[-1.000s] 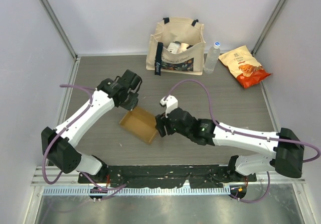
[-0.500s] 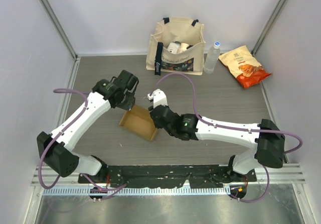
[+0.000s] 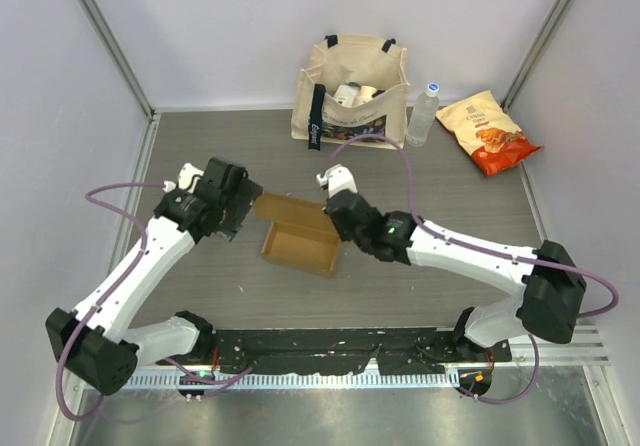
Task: Fold the paper box
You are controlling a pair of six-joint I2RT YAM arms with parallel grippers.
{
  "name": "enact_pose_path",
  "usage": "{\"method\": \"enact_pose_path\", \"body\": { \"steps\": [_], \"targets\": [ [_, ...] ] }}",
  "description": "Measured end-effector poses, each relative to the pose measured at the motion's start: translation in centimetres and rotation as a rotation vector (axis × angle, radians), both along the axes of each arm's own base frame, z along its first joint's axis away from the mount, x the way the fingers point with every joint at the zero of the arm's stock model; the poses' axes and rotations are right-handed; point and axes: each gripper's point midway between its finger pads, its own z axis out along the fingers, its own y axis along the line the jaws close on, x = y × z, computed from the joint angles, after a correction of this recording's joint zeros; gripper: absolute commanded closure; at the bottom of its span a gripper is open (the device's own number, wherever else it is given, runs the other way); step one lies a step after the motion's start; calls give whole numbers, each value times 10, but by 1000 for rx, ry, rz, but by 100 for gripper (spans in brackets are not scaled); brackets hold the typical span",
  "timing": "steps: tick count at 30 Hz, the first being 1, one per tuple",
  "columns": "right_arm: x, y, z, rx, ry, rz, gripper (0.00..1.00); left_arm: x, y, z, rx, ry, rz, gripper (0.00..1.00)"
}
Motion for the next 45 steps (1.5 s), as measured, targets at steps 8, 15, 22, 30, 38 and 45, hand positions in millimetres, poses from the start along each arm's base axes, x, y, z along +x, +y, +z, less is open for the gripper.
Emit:
{"method": "enact_pose_path", "body": {
  "steps": [8,15,22,30,38,45],
  "targets": [
    [14,-31,23,50,51,162,99,5,-5,15,249,-279,-553,20],
    [20,-47,20,34,104,273,99,18,-30,-1,383,-357,-915,29],
    [31,-58,-1,11,196,284,99,42,-44,7,468,-374,-1066,37],
    [28,-54,-5,22,220,308,99,48,-60,0,488,-365,-1246,49],
    [27,-53,-4,30,223,318,98,51,-60,-19,502,-282,-1313,55],
    [27,-52,-3,36,224,310,89,59,-64,-29,502,-231,-1355,95]
  ]
}}
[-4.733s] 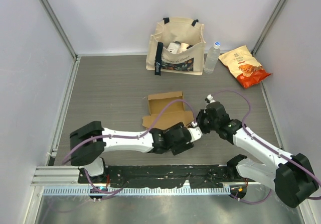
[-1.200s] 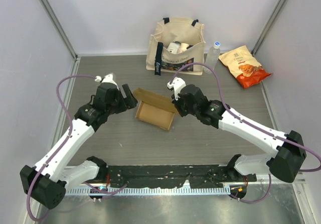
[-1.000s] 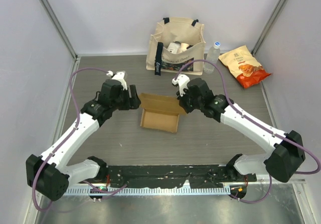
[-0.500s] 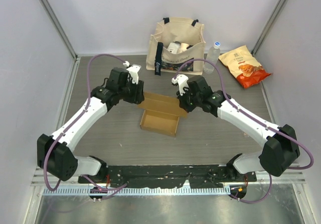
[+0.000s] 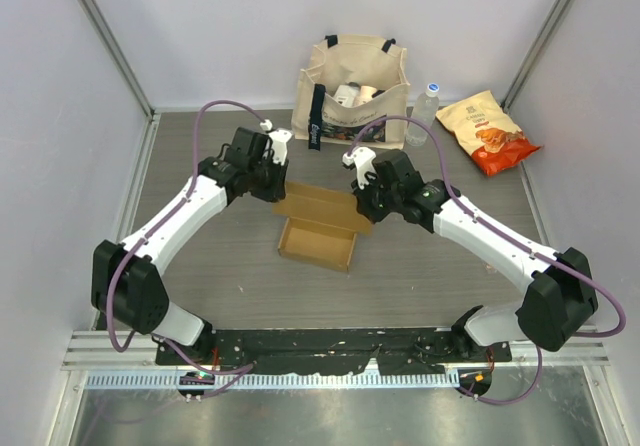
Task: Fold the paper box
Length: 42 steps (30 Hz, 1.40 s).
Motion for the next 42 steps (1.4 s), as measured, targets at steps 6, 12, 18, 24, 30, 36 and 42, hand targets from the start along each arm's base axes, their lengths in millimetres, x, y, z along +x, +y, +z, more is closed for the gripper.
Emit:
{"method": "enact_pose_path", "body": {
  "steps": [6,12,18,24,30,36,42],
  "targets": [
    [18,-8,15,31,-22,-193,26,0,2,1,-8,-17,30,100],
    [34,-39,39,96,-74,-462,18,4,12,-2,7,-27,109,100],
    [48,-140,85,248,-191,-905,8,7,19,-1,-12,-14,164,100],
    [29,-285,26,279,-122,-1536,2,8,25,4,-50,-8,196,100],
    [-42,-354,-73,257,104,-1993,5,3,23,10,-83,-14,195,100],
    [-85,-364,-120,286,243,-2149,5,0,21,7,-93,1,186,100],
    [-62,-359,-136,331,296,-2087,10,-1,19,7,-103,5,176,100]
  ]
}}
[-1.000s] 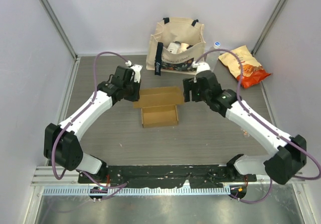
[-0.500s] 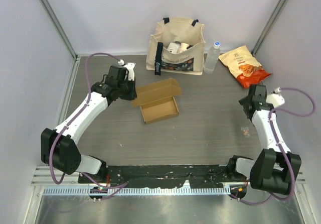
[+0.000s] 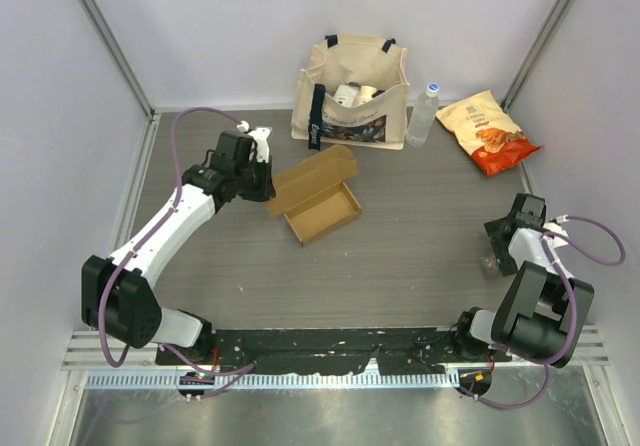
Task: Fold the paper box
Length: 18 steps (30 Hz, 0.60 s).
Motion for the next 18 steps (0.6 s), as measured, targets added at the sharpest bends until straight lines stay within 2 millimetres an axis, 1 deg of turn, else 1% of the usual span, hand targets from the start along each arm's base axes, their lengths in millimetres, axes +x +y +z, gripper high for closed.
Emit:
{"method": "enact_pose_path", "body": {
  "steps": [4,6,8,11,16,18],
  "targets": [
    [17,6,3,-1,-58,50,10,0,0,0,0,1,-1,100],
    [26,19,4,-7,-74,103,10,0,0,-2,1,4,-1,100],
    [36,39,4,-6,-87,178,11,0,0,-3,4,9,-2,100],
    [50,79,5,11,-109,303,11,0,0,-5,7,14,-1,100],
    [63,137,7,58,-122,475,11,0,0,-6,7,15,-2,100],
    [66,156,8,78,-111,558,11,0,0,-6,8,15,-3,100]
  ]
}}
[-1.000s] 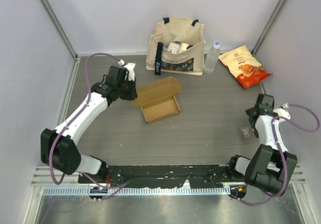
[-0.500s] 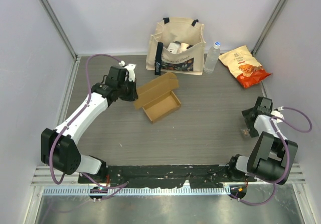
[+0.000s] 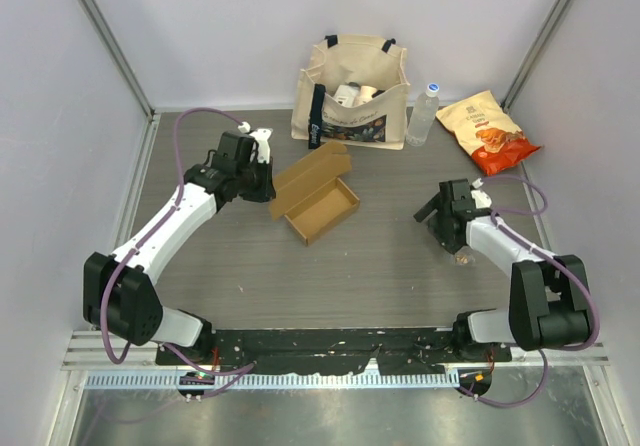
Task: Fold the paper box
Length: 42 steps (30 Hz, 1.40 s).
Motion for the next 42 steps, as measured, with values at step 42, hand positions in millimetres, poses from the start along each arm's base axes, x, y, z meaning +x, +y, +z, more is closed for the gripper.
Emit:
{"method": "enact_pose_path", "body": {
  "steps": [42],
  "targets": [
    [-14,21,-1,40,26,75,15,-2,-3,-2,-11,14,-17,100]
  ]
}}
